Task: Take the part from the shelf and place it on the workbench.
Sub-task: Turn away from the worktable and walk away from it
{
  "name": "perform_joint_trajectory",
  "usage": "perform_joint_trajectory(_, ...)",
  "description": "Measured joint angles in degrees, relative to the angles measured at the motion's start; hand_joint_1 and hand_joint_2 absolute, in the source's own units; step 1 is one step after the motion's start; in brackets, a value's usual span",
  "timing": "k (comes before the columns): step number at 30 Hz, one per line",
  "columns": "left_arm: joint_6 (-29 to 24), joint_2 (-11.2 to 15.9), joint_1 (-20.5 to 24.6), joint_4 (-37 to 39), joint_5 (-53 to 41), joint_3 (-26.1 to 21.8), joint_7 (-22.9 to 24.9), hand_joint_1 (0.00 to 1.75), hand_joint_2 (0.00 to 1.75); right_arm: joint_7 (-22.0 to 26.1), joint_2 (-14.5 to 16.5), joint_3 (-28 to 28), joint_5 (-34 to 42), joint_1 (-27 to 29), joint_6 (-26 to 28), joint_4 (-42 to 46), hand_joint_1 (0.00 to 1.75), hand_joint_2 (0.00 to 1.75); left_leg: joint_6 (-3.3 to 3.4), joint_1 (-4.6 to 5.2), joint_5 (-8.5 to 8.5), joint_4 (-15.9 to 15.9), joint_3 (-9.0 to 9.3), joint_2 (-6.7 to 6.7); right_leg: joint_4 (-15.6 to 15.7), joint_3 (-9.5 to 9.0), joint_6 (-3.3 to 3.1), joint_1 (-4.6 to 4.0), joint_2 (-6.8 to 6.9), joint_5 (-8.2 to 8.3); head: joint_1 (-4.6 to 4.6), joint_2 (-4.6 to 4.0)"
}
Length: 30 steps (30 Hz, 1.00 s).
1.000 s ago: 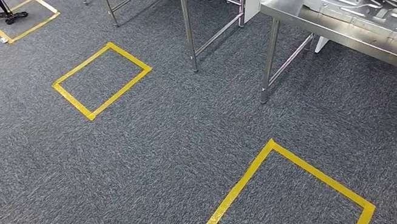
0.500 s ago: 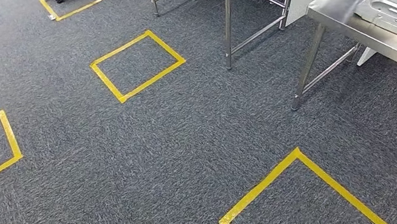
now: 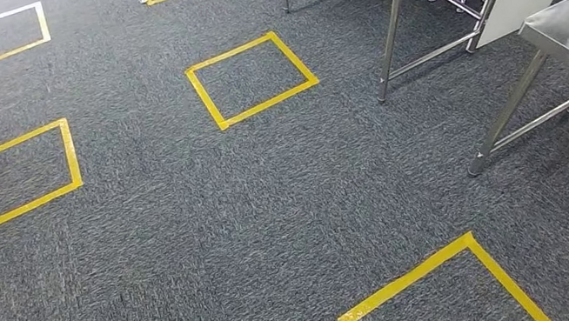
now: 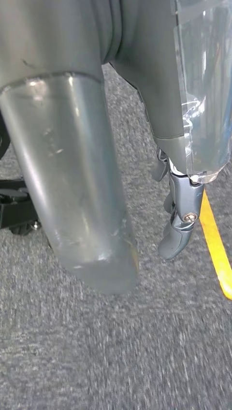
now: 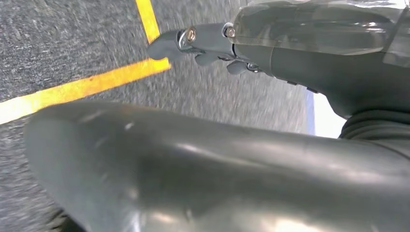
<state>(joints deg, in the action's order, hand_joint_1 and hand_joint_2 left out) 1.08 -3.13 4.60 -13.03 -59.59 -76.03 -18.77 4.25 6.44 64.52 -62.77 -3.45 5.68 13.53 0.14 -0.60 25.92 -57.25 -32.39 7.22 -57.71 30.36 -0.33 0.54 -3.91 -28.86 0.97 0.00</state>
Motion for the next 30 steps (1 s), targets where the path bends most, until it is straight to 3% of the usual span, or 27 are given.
perform_joint_trajectory(1,0.0,0.2,-0.1,0.0,-0.2,0.1,0.0,0.0,0.0,-0.2,0.0,-0.5,-0.6,-0.1,-0.1,0.0,0.0,0.0,-0.34,-0.09,-0.04,0.0,-0.13,0.1,0.3,-0.16,-0.33,0.08,0.71,0.19,0.02,0.0)
perform_joint_trajectory(3,0.0,0.6,-0.2,0.0,-0.7,0.3,0.1,0.0,0.0,-0.5,0.0,-1.2,-1.2,0.0,-0.4,0.0,0.0,0.0,-0.85,0.0,1.21,-1.9,-1.09,-2.25,1.1,-0.62,-1.1,0.25,2.24,0.57,-0.08,0.0)
perform_joint_trajectory(5,0.0,0.9,0.0,0.0,-1.1,0.5,0.2,0.0,0.0,-0.5,0.0,-1.6,-1.3,0.2,-0.7,0.0,0.0,0.0,-1.27,0.0,4.77,-8.0,-4.01,-5.55,1.4,-0.87,-1.58,0.17,3.91,0.62,-0.23,0.0)
perform_joint_trajectory(7,-0.2,1.1,0.0,0.0,-1.9,0.8,0.3,0.0,0.0,-0.6,0.0,-2.1,-2.0,0.3,-0.8,-0.1,0.0,0.0,-1.79,-0.29,7.64,-14.9,-7.31,-6.42,1.4,-0.89,-1.71,0.02,5.59,0.44,-0.32,0.0)
perform_joint_trajectory(8,-0.3,1.3,-0.1,0.0,-2.6,1.2,0.4,0.0,0.0,-0.5,-0.1,-2.3,-2.6,0.4,-0.9,-0.1,0.0,0.0,-2.02,-0.46,7.65,-16.2,-7.8,-6.59,1.4,-0.94,-1.66,0.0,6.36,0.32,-0.32,0.0)
perform_joint_trajectory(9,-0.5,1.5,-0.2,0.0,-3.5,1.6,0.4,0.0,0.0,-0.4,-0.1,-2.6,-3.1,0.3,-1.0,-0.1,0.0,0.0,-2.22,-0.64,6.57,-15.1,-7.12,-6.85,1.3,-1.04,-1.51,0.02,7.08,0.17,-0.33,0.0)
perform_joint_trajectory(11,-0.7,2.0,-0.4,0.0,-5.1,2.5,0.5,0.0,0.0,0.1,-0.3,-3.1,-4.0,0.3,-1.1,-0.1,0.0,0.0,-2.49,-0.92,3.04,-7.8,-3.13,-8.67,1.0,-1.35,-0.99,0.04,8.4,-0.32,-0.36,0.0)
perform_joint_trajectory(13,-1.0,2.4,-0.3,0.0,-6.6,3.6,0.0,0.0,0.0,0.6,-0.7,-3.6,-5.1,0.3,-1.0,-0.1,0.0,0.0,-2.05,-0.74,1.07,-2.0,-0.02,-10.42,0.4,-1.54,-0.24,-0.19,9.5,-0.96,-0.31,0.0)
perform_joint_trajectory(14,-1.2,2.5,-0.3,0.0,-7.7,4.2,-0.7,0.0,0.0,0.9,-1.0,-4.0,-6.2,0.2,-0.8,-0.1,0.0,0.0,-1.67,-0.56,0.92,-1.0,0.42,-10.76,0.3,-1.6,0.1,-0.31,9.96,-1.15,-0.22,0.0)
perform_joint_trajectory(16,-1.8,2.6,-0.5,0.0,-10.9,5.9,-2.3,0.0,0.0,0.9,-1.6,-5.4,-10.1,-0.1,-0.2,-0.1,0.0,0.0,-0.72,-0.25,0.77,-0.9,0.19,-9.58,0.3,-1.78,0.74,-0.22,10.82,-1.29,-0.03,0.0)
perform_joint_trajectory(17,-2.1,2.6,-0.5,0.0,-12.9,7.0,-2.8,0.0,0.0,0.7,-2.1,-6.6,-12.7,-0.2,0.1,-0.1,0.0,0.0,-0.3,-0.22,0.6,-0.7,0.18,-9.02,0.0,-1.82,1.08,-0.02,10.38,-1.62,0.03,0.0)
perform_joint_trajectory(19,-2.6,2.8,-0.1,0.0,-16.9,9.6,-2.7,0.0,0.0,0.4,-3.1,-9.5,-18.3,-0.2,0.8,-0.1,0.0,0.0,0.56,-0.27,0.23,-0.3,0.22,-7.86,-3.0,-0.57,1.51,0.32,7.62,-3.85,0.17,0.0)
perform_joint_trajectory(21,-2.6,3.1,1.0,0.0,-21.5,12.9,-1.2,0.0,0.0,-0.1,-4.3,-13.3,-23.2,-0.1,1.5,-0.2,0.0,0.0,1.09,-0.11,0.03,-0.2,-0.03,-6.52,-10.5,3.14,1.47,0.33,4.78,-7.5,0.29,0.0)
perform_joint_trajectory(22,-2.5,3.3,1.7,0.0,-24.1,15.0,0.2,0.0,0.0,-0.7,-4.9,-15.7,-24.9,-0.2,1.7,-0.3,0.0,0.0,1.24,0.06,-0.06,-0.2,-0.15,-5.72,-14.0,5.1,1.35,0.24,4.3,-8.63,0.32,0.0)
perform_joint_trajectory(23,-2.3,3.5,2.3,0.0,-26.4,17.4,1.6,0.0,0.0,-1.5,-5.6,-18.5,-26.1,-0.3,1.6,-0.3,0.0,0.0,1.35,0.26,-0.12,-0.3,-0.21,-4.89,-16.0,6.41,1.14,0.12,4.09,-8.71,0.34,0.0)
perform_joint_trajectory(24,-2.1,3.7,2.8,0.0,-28.2,20.1,2.9,0.0,0.0,-2.6,-6.2,-21.6,-26.6,-0.6,1.3,-0.3,0.0,0.0,1.41,0.44,-0.18,-0.3,-0.21,-4.1,-15.7,6.62,0.79,-0.07,3.92,-7.51,0.33,0.0)
perform_joint_trajectory(25,-1.8,3.9,3.3,0.0,-29.3,22.8,4.0,0.0,0.0,-3.6,-6.8,-24.8,-26.9,-1.0,0.8,-0.3,0.0,0.0,1.44,0.59,-0.21,-0.3,-0.14,-3.37,-13.1,5.73,0.31,-0.34,3.6,-5.35,0.33,0.0)
perform_joint_trajectory(27,-1.5,4.0,4.2,0.0,-30.0,28.2,5.1,0.0,0.0,-5.1,-8.0,-30.9,-27.0,-1.9,0.0,-0.3,0.0,0.0,1.36,0.73,-0.29,-0.4,-0.04,-2.11,-5.1,2.4,-0.93,-0.94,1.46,-0.92,0.27,0.0)
perform_joint_trajectory(29,-1.3,4.1,5.2,0.0,-30.1,32.3,5.6,0.0,0.0,-5.9,-8.8,-35.7,-27.1,-2.7,-0.5,-0.3,0.0,0.0,0.96,0.61,-0.5,-0.3,-0.27,-0.96,-0.5,0.49,-1.74,-1.3,-0.05,0.75,0.29,0.0)
perform_joint_trajectory(30,-1.2,4.2,5.5,0.0,-30.1,33.9,5.8,0.0,0.0,-6.1,-9.1,-37.5,-27.1,-3.0,-0.6,-0.3,0.0,0.0,0.63,0.52,-0.68,-0.2,-0.43,-0.4,-0.2,0.39,-1.94,-1.36,0.15,0.69,0.32,0.0)
